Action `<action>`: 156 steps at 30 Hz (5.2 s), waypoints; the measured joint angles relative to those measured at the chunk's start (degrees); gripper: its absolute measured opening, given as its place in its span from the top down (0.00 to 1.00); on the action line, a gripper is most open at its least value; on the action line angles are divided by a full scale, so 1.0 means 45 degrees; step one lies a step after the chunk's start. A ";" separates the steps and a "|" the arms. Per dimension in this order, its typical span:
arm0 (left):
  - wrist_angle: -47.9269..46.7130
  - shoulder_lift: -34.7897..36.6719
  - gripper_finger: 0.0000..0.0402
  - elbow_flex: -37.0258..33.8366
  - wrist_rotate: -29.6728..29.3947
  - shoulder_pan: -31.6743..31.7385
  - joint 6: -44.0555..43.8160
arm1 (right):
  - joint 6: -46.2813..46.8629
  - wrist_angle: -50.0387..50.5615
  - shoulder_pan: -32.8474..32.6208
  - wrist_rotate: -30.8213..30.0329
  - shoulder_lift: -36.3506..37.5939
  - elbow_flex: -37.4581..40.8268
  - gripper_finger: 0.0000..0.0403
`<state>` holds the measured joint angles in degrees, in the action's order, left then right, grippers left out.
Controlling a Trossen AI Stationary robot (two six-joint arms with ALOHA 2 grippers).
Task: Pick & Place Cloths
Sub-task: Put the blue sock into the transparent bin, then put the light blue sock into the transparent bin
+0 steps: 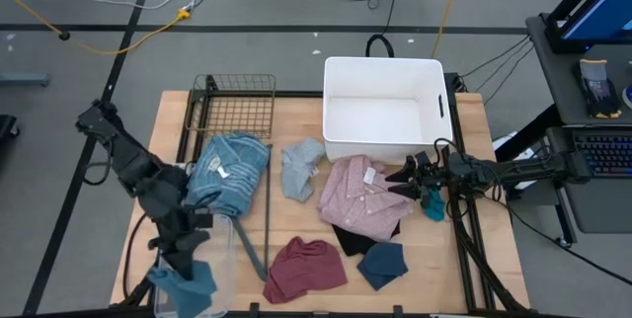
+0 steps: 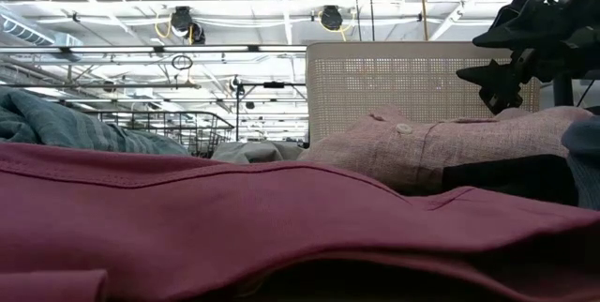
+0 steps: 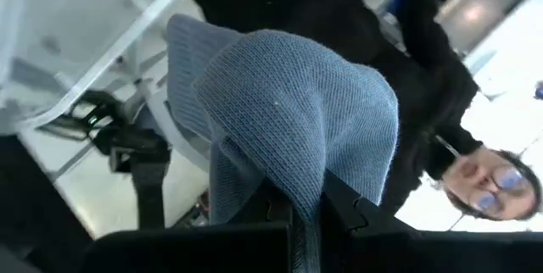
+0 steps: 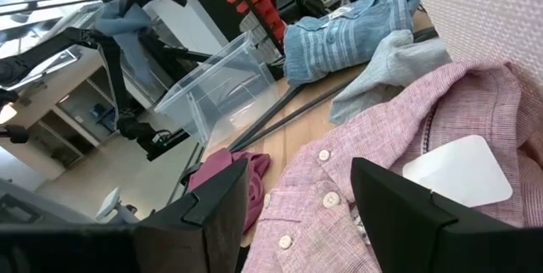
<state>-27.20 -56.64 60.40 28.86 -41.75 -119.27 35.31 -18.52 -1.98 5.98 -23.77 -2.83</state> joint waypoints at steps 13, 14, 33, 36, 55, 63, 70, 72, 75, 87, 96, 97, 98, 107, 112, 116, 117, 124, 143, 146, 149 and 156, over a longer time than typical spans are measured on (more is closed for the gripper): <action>-0.1639 0.0000 0.98 0.0002 -0.0423 -0.0517 0.0114 | 0.0000 0.0000 0.0000 0.0005 0.0005 0.0000 0.50; -0.2048 0.0000 0.98 0.0000 -0.0569 -0.0517 0.0407 | 0.0000 0.0000 0.0000 0.0005 0.0005 0.0000 0.50; -0.8270 -0.1147 0.98 0.0005 -0.2551 -0.0517 0.4092 | 0.0002 0.0021 0.0000 0.0005 0.0002 0.0000 0.50; -0.8425 -0.1901 0.98 0.0005 -0.2556 -0.0517 0.4649 | -0.0010 0.0029 0.0000 0.0010 0.0005 0.0000 0.50; -0.8749 -0.4255 0.98 0.0005 -0.3227 -0.0517 0.6540 | 0.0001 0.0029 0.0000 0.0005 0.0005 0.0000 0.50; -0.8705 -0.4255 0.98 0.0005 -0.3336 -0.0517 0.6530 | 0.0005 0.0010 0.0000 0.0005 0.0002 0.0000 0.50; -0.8569 -0.4255 0.91 0.0005 -0.3439 -0.0517 0.6341 | 0.0010 -0.0005 -0.0001 0.0007 0.0001 0.0000 0.50; -0.8573 -0.4255 0.87 0.0005 -0.3538 -0.0517 0.6327 | 0.0012 -0.0005 0.0000 0.0010 0.0000 0.0000 0.50; -0.8573 -0.4255 0.81 0.0005 -0.3880 -0.0517 0.6047 | 0.0015 -0.0005 -0.0005 0.0010 0.0001 0.0000 0.50; -0.8579 -0.4245 0.49 0.0005 -0.3020 -0.0496 0.6346 | 0.0015 -0.0010 -0.0005 0.0010 0.0002 0.0000 0.50; -0.8608 -0.3395 0.40 0.1218 -0.2040 -0.0537 0.5483 | 0.0015 -0.0066 -0.0003 0.0012 0.0005 0.0000 0.50; -0.8655 -0.3298 0.40 0.1558 -0.2505 -0.0537 0.5466 | 0.0015 -0.0068 -0.0003 0.0012 0.0005 0.0000 0.50; -0.8676 -0.3206 0.40 0.1914 -0.3089 -0.0527 0.5462 | 0.0015 -0.0068 -0.0003 0.0012 0.0005 0.0000 0.50; -0.8050 -0.2945 0.40 0.4253 -0.8605 -0.0154 0.6660 | 0.0015 -0.0112 -0.0003 0.0010 0.0005 0.0000 0.50; -0.5553 -0.3005 0.40 0.4289 -1.0482 0.0174 0.9866 | 0.0301 -0.0112 -0.0002 0.0010 0.0005 0.0000 0.50; -0.3851 -0.3331 0.40 0.4289 -1.2127 0.0695 1.3288 | 0.0345 -0.0112 -0.0001 0.0010 0.0005 0.0000 0.50; -0.3522 -0.3418 0.40 0.4289 -1.2455 0.0865 1.4055 | 0.0345 -0.0112 -0.0003 0.0010 0.0005 0.0000 0.50; -0.2528 -0.3957 0.40 0.4284 -1.3103 0.2289 1.6424 | 0.2240 -0.0117 -0.0005 0.0010 0.0005 0.0000 0.50; 0.0289 -0.4676 0.40 0.2656 -1.2111 0.3799 1.7820 | 0.2944 -0.1389 -0.0007 0.0562 0.0005 0.0000 0.50; 0.0475 -0.4661 0.40 0.2196 -1.2076 0.3966 1.7486 | 0.2873 -0.1456 -0.0005 0.0997 0.0008 -0.0215 0.50; 0.0456 -0.4673 0.40 0.2050 -1.2068 0.4022 1.7283 | 0.2584 -0.0776 -0.0005 0.1623 0.0005 -0.0681 0.51; 0.0498 -0.4658 0.40 0.2040 -1.2075 0.4010 1.7192 | 0.2026 0.4532 -0.0443 0.2057 -0.0151 -0.3456 0.55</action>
<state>-24.95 -77.60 69.58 -25.47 -23.70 -41.91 44.43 1.87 -3.97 15.24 -24.45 -18.38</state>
